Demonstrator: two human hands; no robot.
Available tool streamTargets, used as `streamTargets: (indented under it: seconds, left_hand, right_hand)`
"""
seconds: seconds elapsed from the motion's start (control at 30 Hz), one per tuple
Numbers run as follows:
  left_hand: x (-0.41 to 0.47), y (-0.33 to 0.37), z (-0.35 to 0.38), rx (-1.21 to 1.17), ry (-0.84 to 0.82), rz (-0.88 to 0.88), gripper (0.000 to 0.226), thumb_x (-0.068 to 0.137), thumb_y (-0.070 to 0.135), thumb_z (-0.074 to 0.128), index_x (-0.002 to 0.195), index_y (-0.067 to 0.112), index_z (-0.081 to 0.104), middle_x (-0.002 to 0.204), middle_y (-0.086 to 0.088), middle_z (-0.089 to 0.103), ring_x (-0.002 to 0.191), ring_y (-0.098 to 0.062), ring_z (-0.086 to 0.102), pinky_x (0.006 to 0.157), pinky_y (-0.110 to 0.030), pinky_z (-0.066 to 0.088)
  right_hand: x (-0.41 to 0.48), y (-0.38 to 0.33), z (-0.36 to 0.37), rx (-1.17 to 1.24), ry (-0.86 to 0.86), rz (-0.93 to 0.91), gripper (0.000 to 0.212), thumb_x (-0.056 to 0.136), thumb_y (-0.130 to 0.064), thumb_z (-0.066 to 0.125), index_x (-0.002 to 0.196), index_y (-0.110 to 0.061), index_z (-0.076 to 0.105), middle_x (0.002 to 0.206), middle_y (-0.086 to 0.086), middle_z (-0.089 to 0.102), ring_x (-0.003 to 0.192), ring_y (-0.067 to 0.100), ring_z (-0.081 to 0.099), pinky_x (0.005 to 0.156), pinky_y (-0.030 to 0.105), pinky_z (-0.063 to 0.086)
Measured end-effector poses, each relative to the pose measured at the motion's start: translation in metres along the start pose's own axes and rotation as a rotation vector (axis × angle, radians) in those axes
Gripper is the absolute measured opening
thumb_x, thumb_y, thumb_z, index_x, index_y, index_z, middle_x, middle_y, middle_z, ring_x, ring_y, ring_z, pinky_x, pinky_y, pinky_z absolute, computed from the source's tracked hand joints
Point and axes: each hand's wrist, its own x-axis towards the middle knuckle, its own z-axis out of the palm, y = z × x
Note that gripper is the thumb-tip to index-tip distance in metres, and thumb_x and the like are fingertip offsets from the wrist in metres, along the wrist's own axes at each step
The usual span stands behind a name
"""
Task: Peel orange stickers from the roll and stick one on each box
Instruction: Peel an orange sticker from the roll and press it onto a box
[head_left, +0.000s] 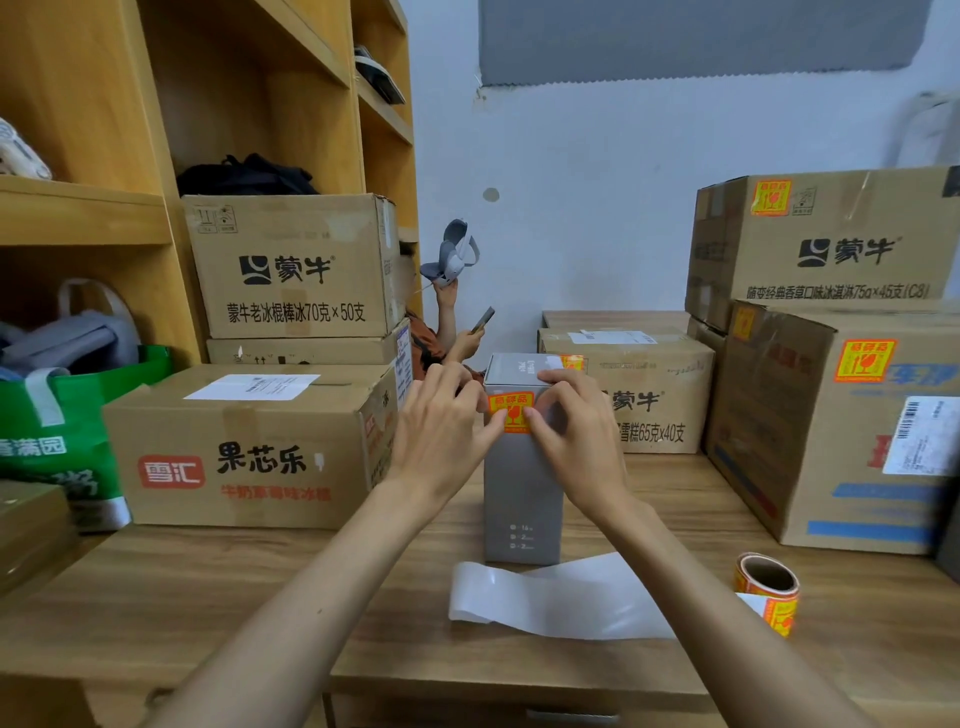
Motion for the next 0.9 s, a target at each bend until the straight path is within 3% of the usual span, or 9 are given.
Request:
streamTargets:
  seconds: [0.17,0.23,0.33,0.4,0.47,0.53,0.6,0.77,0.9]
  left_hand:
    - [0.0,-0.003,-0.001,0.081,-0.008,-0.056,0.037,0.08,0.048,0.079,0.079,0.015,0.063,0.089,-0.002,0.06,0.085,-0.023,0.056,0.07,-0.037,0.046]
    - [0.001,-0.006,-0.003,0.021,-0.056,-0.055,0.037,0.082,0.049,0.078,0.095,0.017,0.064,0.097,0.001,0.062,0.089,-0.021,0.057,0.073,-0.035,0.047]
    - [0.004,-0.01,-0.007,-0.177,-0.223,-0.076,0.054,0.088,0.044,0.074,0.135,0.022,0.058,0.13,0.003,0.06,0.11,-0.018,0.056,0.087,-0.04,0.051]
    - [0.007,-0.011,-0.009,-0.287,-0.297,-0.119,0.057,0.091,0.042,0.071,0.142,0.025,0.053,0.14,0.006,0.054,0.119,-0.011,0.05,0.096,-0.043,0.048]
    - [0.009,-0.012,-0.01,-0.374,-0.325,-0.145,0.052,0.092,0.039,0.071,0.141,0.026,0.056,0.142,0.007,0.054,0.118,-0.001,0.045,0.1,-0.032,0.044]
    - [0.008,-0.011,-0.012,-0.487,-0.313,-0.18,0.046,0.092,0.032,0.072,0.136,0.023,0.062,0.145,0.003,0.053,0.112,0.011,0.043,0.092,-0.006,0.036]
    - [0.007,-0.011,-0.011,-0.585,-0.283,-0.23,0.04,0.092,0.027,0.073,0.13,0.021,0.066,0.144,0.0,0.055,0.109,0.016,0.047,0.085,0.002,0.035]
    - [0.008,-0.015,-0.005,-0.749,-0.277,-0.321,0.03,0.092,0.029,0.073,0.121,0.021,0.071,0.135,-0.001,0.06,0.102,0.012,0.053,0.082,-0.005,0.043]
    - [0.01,-0.022,0.005,-0.787,-0.293,-0.391,0.028,0.091,0.039,0.073,0.116,0.026,0.071,0.116,0.008,0.065,0.105,-0.001,0.06,0.084,-0.02,0.048]
  right_hand:
    - [0.0,-0.003,-0.006,0.072,0.005,0.028,0.027,0.083,-0.013,0.075,0.09,-0.016,0.05,0.113,0.0,0.063,0.108,0.018,0.056,0.089,0.023,0.033]
    - [0.001,-0.004,-0.007,0.088,0.001,0.045,0.028,0.083,-0.013,0.076,0.099,-0.015,0.053,0.113,0.0,0.062,0.106,0.019,0.055,0.089,0.026,0.038]
    - [0.004,-0.006,-0.012,0.092,-0.037,0.059,0.036,0.083,-0.018,0.076,0.113,-0.014,0.056,0.111,-0.002,0.059,0.104,0.016,0.054,0.088,0.03,0.043]
    - [0.009,-0.006,-0.017,0.099,-0.056,0.054,0.039,0.083,-0.023,0.076,0.117,-0.016,0.056,0.113,-0.004,0.059,0.105,0.013,0.053,0.089,0.032,0.043]
    - [0.014,-0.002,-0.02,0.07,-0.081,0.029,0.034,0.084,-0.031,0.076,0.113,-0.019,0.061,0.122,-0.005,0.061,0.114,0.012,0.053,0.094,0.035,0.041]
    - [0.017,0.002,-0.021,0.079,-0.146,0.04,0.031,0.084,-0.038,0.075,0.109,-0.022,0.065,0.129,-0.007,0.061,0.123,0.01,0.05,0.101,0.035,0.038]
    - [0.019,0.004,-0.022,0.15,-0.2,0.086,0.033,0.083,-0.041,0.076,0.11,-0.024,0.066,0.126,-0.01,0.062,0.122,0.008,0.05,0.103,0.036,0.04]
    - [0.02,0.002,-0.023,0.28,-0.209,0.166,0.027,0.084,-0.037,0.077,0.105,-0.026,0.065,0.108,-0.025,0.056,0.115,0.006,0.051,0.095,0.02,0.039]
    - [0.02,0.006,-0.016,0.326,-0.168,0.196,0.025,0.083,-0.034,0.078,0.099,-0.022,0.063,0.108,-0.02,0.058,0.111,-0.003,0.048,0.089,0.008,0.035]
